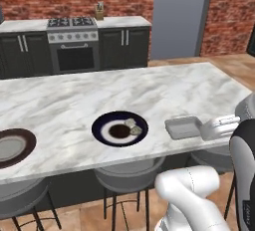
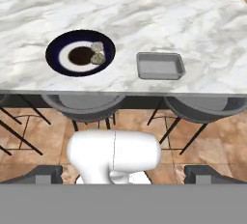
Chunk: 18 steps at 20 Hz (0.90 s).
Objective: Place two dumplings into each of the tupperware containers and then place the containers in the fridge.
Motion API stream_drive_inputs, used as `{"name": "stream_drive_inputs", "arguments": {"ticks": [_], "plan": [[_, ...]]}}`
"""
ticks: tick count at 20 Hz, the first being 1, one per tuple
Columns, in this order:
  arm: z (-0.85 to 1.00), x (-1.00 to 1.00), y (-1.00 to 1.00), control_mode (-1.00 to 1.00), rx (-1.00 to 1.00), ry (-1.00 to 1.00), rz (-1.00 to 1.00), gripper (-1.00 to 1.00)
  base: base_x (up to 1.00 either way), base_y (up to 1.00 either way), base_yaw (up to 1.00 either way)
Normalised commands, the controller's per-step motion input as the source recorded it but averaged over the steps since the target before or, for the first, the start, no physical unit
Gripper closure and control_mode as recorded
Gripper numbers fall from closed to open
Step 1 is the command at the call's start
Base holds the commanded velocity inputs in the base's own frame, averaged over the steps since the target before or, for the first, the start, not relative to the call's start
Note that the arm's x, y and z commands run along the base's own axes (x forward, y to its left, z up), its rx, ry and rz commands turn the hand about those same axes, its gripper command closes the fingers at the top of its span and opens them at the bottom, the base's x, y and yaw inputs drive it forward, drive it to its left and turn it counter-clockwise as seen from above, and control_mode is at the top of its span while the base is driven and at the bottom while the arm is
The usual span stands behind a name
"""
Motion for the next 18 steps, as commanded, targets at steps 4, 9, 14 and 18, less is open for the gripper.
{"name": "stream_drive_inputs", "arguments": {"ticks": [4,9,14,18], "plan": [[0.0,0.0,0.0,1.0,0.0,0.0,0.0,-1.0,0.57,0.0,0.0],[0.0,0.0,0.0,1.0,0.0,0.0,0.0,-1.0,0.63,0.0,0.0],[-0.01,0.15,0.0,-1.0,0.0,0.0,0.0,-1.0,0.52,0.0,0.0],[-0.16,0.98,0.0,-1.0,0.05,0.0,0.0,-1.0,0.0,0.0,0.0]]}}
